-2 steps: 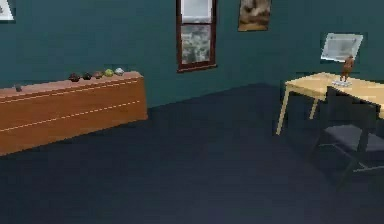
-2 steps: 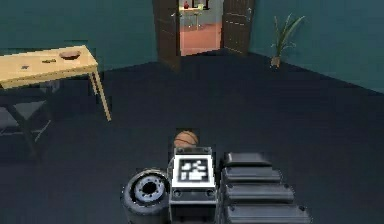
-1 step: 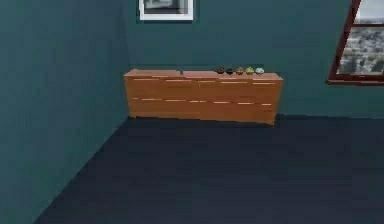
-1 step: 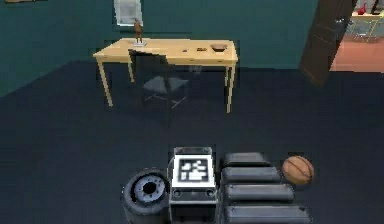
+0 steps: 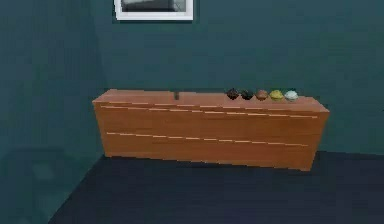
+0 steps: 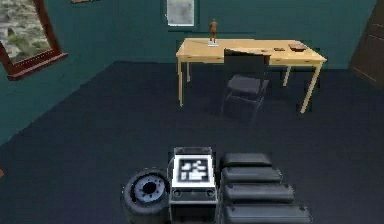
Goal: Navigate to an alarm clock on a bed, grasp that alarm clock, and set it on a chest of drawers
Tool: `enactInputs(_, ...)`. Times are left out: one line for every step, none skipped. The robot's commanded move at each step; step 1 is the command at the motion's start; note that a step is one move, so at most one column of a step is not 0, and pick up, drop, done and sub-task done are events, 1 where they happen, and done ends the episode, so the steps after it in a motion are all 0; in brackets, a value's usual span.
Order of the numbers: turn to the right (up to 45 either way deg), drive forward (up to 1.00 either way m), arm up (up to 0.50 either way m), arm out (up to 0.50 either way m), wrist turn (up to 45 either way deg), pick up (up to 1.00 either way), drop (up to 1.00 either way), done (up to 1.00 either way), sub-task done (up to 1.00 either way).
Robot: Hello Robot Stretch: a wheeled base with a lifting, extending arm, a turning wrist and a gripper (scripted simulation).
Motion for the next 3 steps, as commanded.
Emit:
enactInputs(0.0,1.0,0.0,0.0,0.0,0.0,0.0,0.0,0.0)
enactInputs(0.0,0.15,0.0,0.0,0.0,0.0,0.0,0.0,0.0)
enactInputs(-45.0,0.0,0.0,0.0,0.0,0.0,0.0,0.0,0.0)
